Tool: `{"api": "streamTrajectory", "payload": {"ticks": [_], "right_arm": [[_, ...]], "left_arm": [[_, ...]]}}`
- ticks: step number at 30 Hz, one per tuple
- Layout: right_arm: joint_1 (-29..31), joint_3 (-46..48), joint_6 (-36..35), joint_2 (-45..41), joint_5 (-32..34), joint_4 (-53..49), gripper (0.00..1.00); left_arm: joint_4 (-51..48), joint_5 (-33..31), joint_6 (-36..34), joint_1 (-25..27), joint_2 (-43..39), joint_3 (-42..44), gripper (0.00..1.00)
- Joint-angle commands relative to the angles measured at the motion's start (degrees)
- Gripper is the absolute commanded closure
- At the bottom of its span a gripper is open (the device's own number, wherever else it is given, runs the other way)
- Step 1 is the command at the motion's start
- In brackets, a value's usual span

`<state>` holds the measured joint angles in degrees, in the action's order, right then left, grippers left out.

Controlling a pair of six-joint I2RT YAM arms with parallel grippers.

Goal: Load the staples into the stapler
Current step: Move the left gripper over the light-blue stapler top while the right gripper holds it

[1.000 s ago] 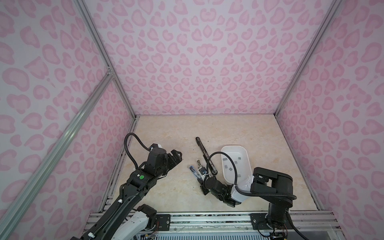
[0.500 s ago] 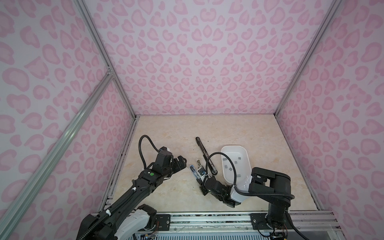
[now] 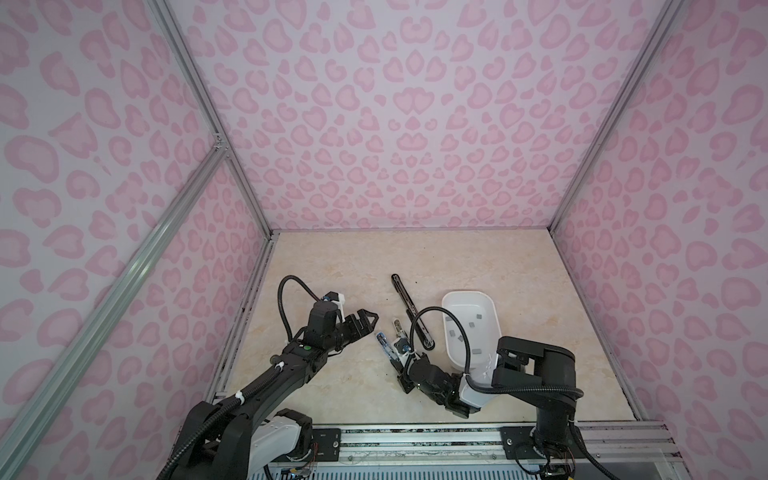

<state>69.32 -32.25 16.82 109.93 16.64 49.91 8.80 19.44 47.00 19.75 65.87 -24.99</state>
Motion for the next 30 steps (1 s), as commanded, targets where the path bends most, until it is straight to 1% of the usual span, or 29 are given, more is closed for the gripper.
{"api": "streamTrajectory", "payload": {"ticks": [1,5,13,17,19,20,23,27,30], "right_arm": [[0.3,0.6,1.3,1.5,-3.5,-4.1,0.78],[0.4,-0.2,1.9,2.9,-4.8,-2.2,0.78],[0.4,-1.1,2.3,5.2,-6.0,0.1,0.78],[0.4,-1.5,2.5,5.6,-5.9,0.3,0.78],[0.4,-1.6,2.7,6.0,-5.8,0.5,0.78],[0.4,-1.7,2.8,6.1,-5.7,0.8,0.78],[0.4,-1.6,2.9,6.3,-5.7,1.2,0.78],[0.4,-1.5,3.2,6.4,-5.4,1.5,0.78],[0.4,-1.5,3.4,6.7,-5.4,1.9,0.78]], "left_arm": [[7.9,4.2,1.5,-0.1,1.4,1.1,0.06],[9.2,3.4,1.4,-0.1,2.1,2.1,0.2],[12.6,4.0,1.4,-0.1,7.3,2.4,0.25],[15.3,6.8,0.9,-0.1,9.7,2.4,0.48],[15.3,7.3,0.7,0.0,9.2,2.6,0.56],[15.3,7.3,0.4,0.0,8.7,2.8,0.58],[15.3,7.1,0.0,1.1,6.7,4.1,0.62],[15.7,4.9,0.2,4.3,4.9,6.6,0.62],[16.1,2.9,0.7,5.4,3.5,8.8,0.62]]}}
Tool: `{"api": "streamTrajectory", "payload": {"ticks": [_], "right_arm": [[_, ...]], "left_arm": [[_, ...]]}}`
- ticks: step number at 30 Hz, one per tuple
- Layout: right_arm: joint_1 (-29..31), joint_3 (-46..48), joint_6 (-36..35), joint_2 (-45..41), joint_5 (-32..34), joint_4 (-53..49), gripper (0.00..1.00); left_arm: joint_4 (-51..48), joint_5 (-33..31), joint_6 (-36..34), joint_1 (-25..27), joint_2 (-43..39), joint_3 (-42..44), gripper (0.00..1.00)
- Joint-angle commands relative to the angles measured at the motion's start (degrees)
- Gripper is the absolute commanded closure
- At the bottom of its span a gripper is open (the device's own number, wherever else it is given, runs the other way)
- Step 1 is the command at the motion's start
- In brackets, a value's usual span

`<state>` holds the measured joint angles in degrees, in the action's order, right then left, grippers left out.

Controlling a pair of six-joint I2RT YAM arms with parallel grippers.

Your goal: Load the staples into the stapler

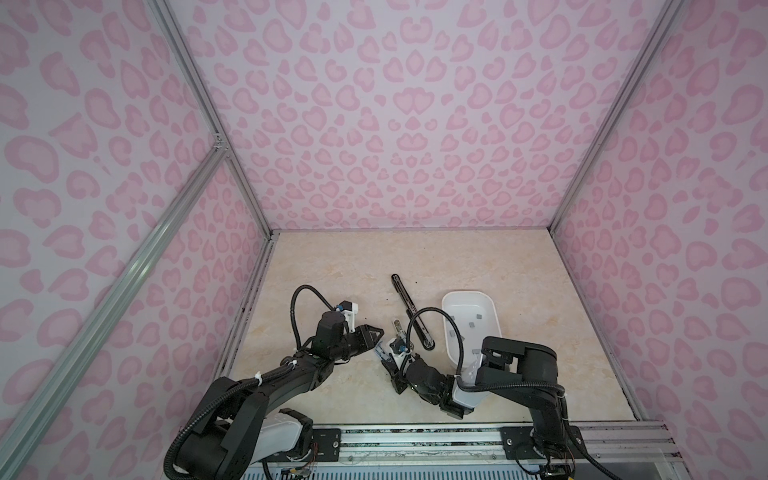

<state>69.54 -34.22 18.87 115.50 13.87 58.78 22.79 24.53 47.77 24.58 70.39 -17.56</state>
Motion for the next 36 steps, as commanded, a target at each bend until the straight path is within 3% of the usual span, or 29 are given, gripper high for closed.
{"api": "streamTrajectory", "payload": {"ticks": [1,10,18,24,27,36], "right_arm": [[0.2,0.5,1.3,1.1,-2.5,-7.0,0.78],[0.2,0.5,1.5,1.3,-2.4,-6.0,0.78],[0.1,2.0,0.4,-3.1,-2.3,-6.8,0.62],[0.2,3.5,-1.1,-8.2,-2.8,-7.9,0.56],[0.2,3.9,-1.7,-11.0,-2.8,-9.3,0.56],[0.2,-0.7,-3.9,-16.2,-2.6,-17.6,0.68]], "left_arm": [[2.3,-2.7,0.1,0.6,-1.3,1.9,0.62],[3.1,-6.5,0.1,3.4,-2.5,3.7,0.62],[1.9,-8.8,-1.9,3.5,-1.7,3.6,0.62],[-0.8,-11.2,-3.3,3.5,-3.6,3.4,0.61],[-1.2,-11.6,-3.6,3.5,-4.0,3.5,0.6],[-2.0,-12.1,-4.6,3.6,-5.1,3.8,0.6]]}}
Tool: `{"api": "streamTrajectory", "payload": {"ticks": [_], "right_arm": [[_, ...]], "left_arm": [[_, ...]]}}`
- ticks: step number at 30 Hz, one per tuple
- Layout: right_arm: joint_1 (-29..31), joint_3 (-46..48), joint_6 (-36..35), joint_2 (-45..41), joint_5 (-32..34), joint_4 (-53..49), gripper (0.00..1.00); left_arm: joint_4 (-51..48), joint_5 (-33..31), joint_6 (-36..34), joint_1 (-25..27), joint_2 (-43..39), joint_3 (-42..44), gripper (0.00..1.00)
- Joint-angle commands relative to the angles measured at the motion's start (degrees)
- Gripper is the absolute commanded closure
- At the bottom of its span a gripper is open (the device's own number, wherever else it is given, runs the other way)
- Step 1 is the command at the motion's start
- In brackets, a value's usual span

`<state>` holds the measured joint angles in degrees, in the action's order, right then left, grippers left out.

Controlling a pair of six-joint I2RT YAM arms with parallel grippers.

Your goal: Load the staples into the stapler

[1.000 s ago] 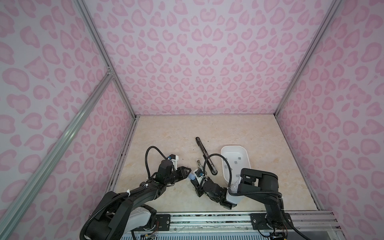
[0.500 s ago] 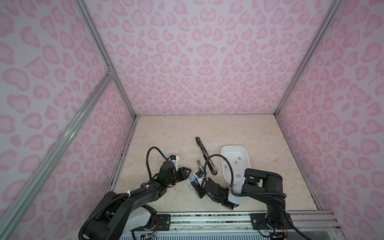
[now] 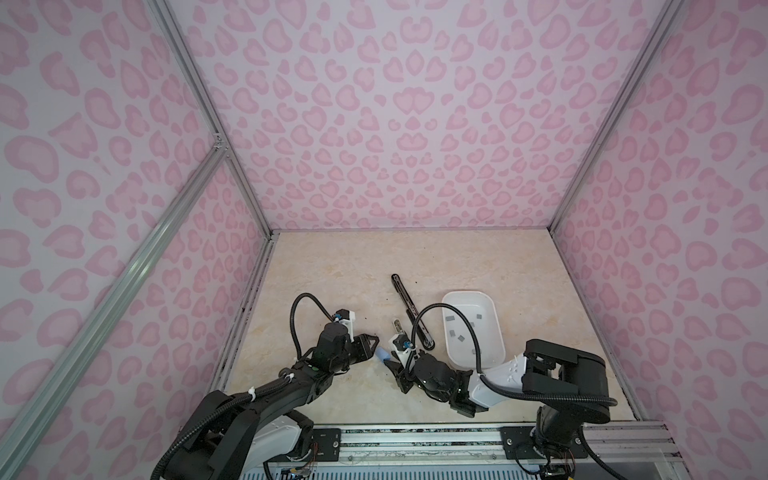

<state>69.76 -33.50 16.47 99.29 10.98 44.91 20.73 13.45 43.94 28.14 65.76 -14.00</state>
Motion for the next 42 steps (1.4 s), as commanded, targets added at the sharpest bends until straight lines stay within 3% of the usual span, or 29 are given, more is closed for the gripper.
{"api": "streamTrajectory", "payload": {"ticks": [1,17,33,42], "right_arm": [[0.0,-2.0,-1.5,0.4,0.8,-4.3,0.69],[0.0,-5.6,1.0,9.2,3.7,-5.4,0.83],[1.6,-1.1,6.0,13.8,4.9,2.9,0.82],[0.8,-8.0,3.4,6.8,6.5,-9.8,0.77]], "left_arm": [[0.0,-1.1,-0.8,0.0,-0.6,0.4,0.6],[1.4,-1.5,-1.5,0.3,-1.4,1.7,0.6],[4.5,-3.0,-1.8,1.0,1.3,2.5,0.6],[0.0,-3.8,-2.9,1.0,-0.8,-0.3,0.6]]}}
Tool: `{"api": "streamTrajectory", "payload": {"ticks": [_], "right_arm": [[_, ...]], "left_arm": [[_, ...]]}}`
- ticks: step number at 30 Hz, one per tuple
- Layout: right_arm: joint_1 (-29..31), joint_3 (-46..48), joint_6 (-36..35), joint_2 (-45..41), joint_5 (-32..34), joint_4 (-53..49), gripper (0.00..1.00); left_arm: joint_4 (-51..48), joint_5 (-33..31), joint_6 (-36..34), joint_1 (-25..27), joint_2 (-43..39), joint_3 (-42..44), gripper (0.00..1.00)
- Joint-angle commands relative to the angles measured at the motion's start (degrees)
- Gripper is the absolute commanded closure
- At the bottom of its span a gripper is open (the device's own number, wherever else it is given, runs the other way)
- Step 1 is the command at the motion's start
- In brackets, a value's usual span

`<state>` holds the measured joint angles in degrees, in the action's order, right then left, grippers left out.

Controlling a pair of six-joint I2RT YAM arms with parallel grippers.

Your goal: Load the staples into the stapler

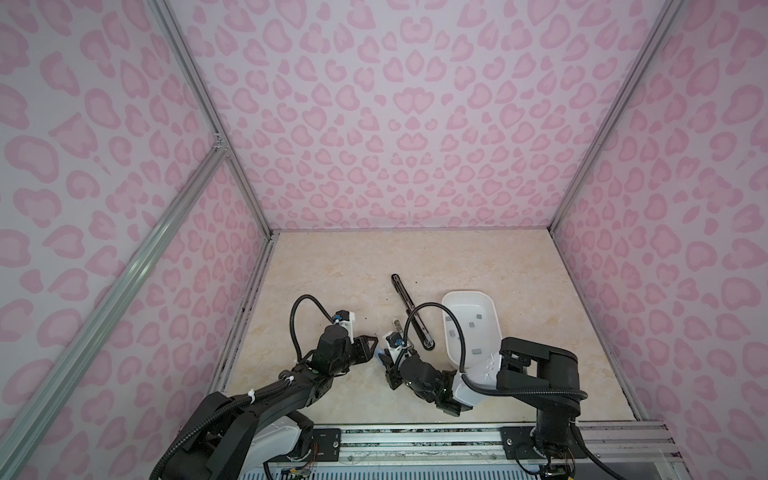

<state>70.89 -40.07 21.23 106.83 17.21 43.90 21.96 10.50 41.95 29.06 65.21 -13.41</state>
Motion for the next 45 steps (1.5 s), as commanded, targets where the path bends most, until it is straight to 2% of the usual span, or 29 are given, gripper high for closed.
{"api": "streamTrajectory", "payload": {"ticks": [1,9,13,19,23,36,40,45], "right_arm": [[-0.4,-2.2,-1.7,-1.1,0.3,-9.8,0.77],[-0.8,-3.1,-2.5,-2.4,0.1,-11.5,0.75],[-0.3,-2.0,-1.0,-0.3,-0.4,-9.0,0.75],[1.0,2.9,3.4,8.0,0.7,2.6,0.79],[1.0,7.0,4.4,8.7,2.2,9.8,0.8],[-0.6,-4.5,-0.7,-0.2,4.4,-10.3,0.73],[-0.7,-5.5,-1.9,-2.6,5.4,-13.2,0.7],[-1.3,-3.7,-1.8,-7.7,7.2,-17.8,0.61]], "left_arm": [[-1.3,-0.8,-1.0,0.0,-0.2,-1.1,0.6],[-1.8,-1.0,-1.2,0.0,0.4,-1.8,0.59],[-0.8,-1.0,-1.2,0.0,1.1,-1.2,0.6],[2.5,-0.6,-0.9,0.0,3.0,0.8,0.6],[3.1,-0.7,-0.9,0.0,2.9,1.3,0.6],[-2.2,-2.5,-1.8,0.1,0.3,-2.1,0.58],[-3.6,-2.9,-2.0,0.0,-0.1,-3.4,0.57],[-6.3,-3.7,-2.3,-0.1,-1.7,-5.7,0.54]]}}
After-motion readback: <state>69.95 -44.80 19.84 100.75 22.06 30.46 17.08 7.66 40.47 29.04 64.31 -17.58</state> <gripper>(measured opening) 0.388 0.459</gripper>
